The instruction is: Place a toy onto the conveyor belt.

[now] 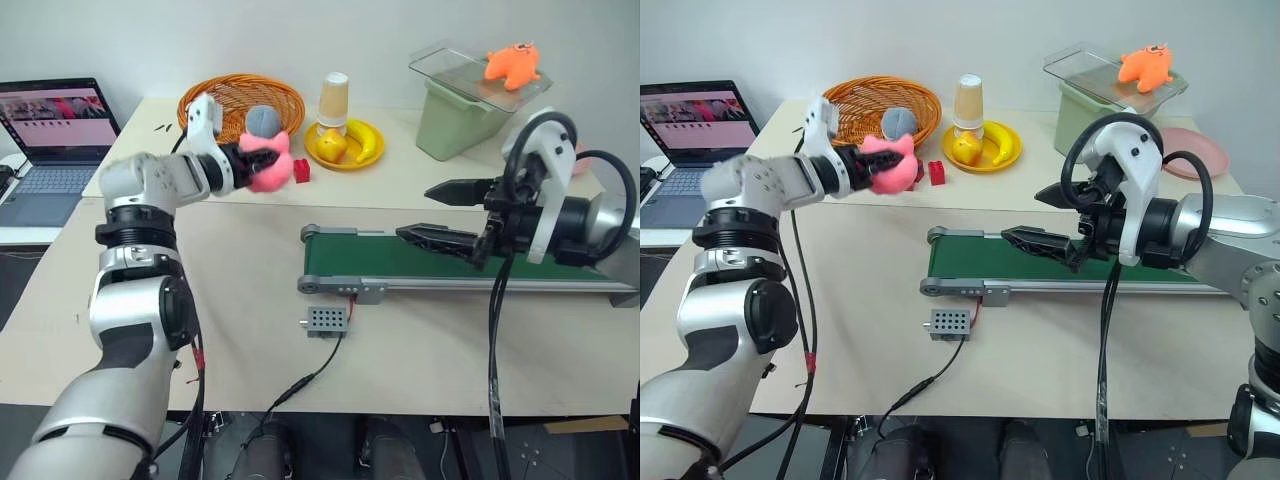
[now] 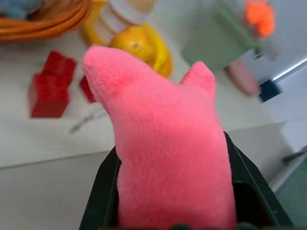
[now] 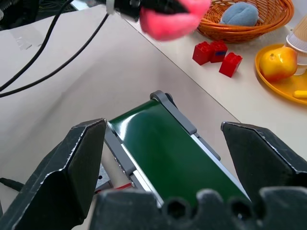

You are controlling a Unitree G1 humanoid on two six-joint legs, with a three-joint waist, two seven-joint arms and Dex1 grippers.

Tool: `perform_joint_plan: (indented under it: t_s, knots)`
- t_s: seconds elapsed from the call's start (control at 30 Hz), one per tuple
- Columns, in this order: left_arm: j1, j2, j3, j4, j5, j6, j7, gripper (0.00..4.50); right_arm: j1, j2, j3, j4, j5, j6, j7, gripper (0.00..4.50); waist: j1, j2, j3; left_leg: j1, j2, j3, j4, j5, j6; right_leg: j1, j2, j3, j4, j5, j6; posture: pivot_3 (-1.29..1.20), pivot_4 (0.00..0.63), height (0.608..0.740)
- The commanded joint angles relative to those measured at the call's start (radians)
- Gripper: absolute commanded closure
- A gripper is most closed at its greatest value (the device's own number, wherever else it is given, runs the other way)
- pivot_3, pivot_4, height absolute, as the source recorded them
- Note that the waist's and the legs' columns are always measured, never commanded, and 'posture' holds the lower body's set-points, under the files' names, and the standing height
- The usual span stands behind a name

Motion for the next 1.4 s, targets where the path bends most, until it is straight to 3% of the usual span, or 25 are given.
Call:
perform_joint_plan:
  t_s: [0.03, 0.27, 0.4, 0.57, 0.7, 0.97, 1.4]
  knots:
    - [-0.027, -0.07, 0.086, -0.162, -0.142, 0.197, 0.078, 2.85, 0.0, 0.041, -0.056, 0.017, 0.048, 0.023, -0.071, 0.0, -0.001, 0.0, 0.0, 0.0, 0.0, 0.0, 0.0, 0.0, 0.0, 0.0, 0.0, 0.0, 0.0, 0.0, 0.0, 0.0, 0.15, 0.734]
    - [0.057, -0.232, 0.148, -0.362, -0.214, 0.373, 0.225, 2.85, 0.002, 0.193, -0.11, 0.063, 0.187, 0.059, -0.291, 0.0, -0.003, 0.0, 0.0, 0.004, 0.0, 0.001, -0.001, 0.001, -0.001, 0.002, 0.0, 0.001, 0.0, 0.0, 0.0, 0.0, 0.15, 0.734]
    - [0.075, -0.327, 0.205, -0.418, -0.235, 0.403, 0.31, 2.85, 0.024, 0.32, -0.13, 0.086, 0.294, 0.028, -0.521, 0.0, -0.003, 0.0, 0.0, 0.004, 0.0, 0.001, -0.001, 0.001, -0.002, 0.003, 0.0, 0.001, 0.001, 0.0, 0.0, 0.0, 0.15, 0.734]
    - [0.088, -0.396, 0.241, -0.477, -0.25, 0.424, 0.371, 2.85, 0.061, 0.452, -0.134, 0.119, 0.439, -0.051, -0.803, 0.0, -0.001, 0.0, 0.0, 0.004, -0.001, 0.001, -0.001, 0.001, -0.002, 0.003, 0.0, 0.001, 0.0, 0.0, 0.0, 0.0, 0.15, 0.734]
    - [0.088, -0.426, 0.263, -0.495, -0.262, 0.414, 0.407, 2.85, 0.081, 0.513, -0.093, 0.118, 0.53, -0.121, -0.944, 0.0, -0.002, 0.0, 0.0, 0.004, -0.001, 0.001, -0.001, 0.001, -0.002, 0.003, 0.0, 0.001, 0.0, 0.0, 0.0, 0.0, 0.15, 0.734]
    - [0.1, -0.476, 0.293, -0.536, -0.286, 0.414, 0.456, 2.85, 0.078, 0.495, -0.025, 0.108, 0.62, -0.188, -1.036, 0.0, -0.004, 0.0, 0.0, 0.004, -0.001, 0.001, -0.002, 0.001, -0.002, 0.003, 0.0, 0.001, 0.0, 0.0, 0.0, 0.0, 0.15, 0.734]
    - [0.128, -0.466, 0.255, -0.538, -0.304, 0.391, 0.462, 2.85, 0.052, 0.383, 0.036, 0.111, 0.716, -0.257, -1.055, 0.0, -0.003, 0.0, 0.0, 0.004, -0.001, 0.001, -0.002, 0.001, -0.002, 0.003, 0.0, 0.001, 0.0, 0.0, 0.0, 0.0, 0.15, 0.734]
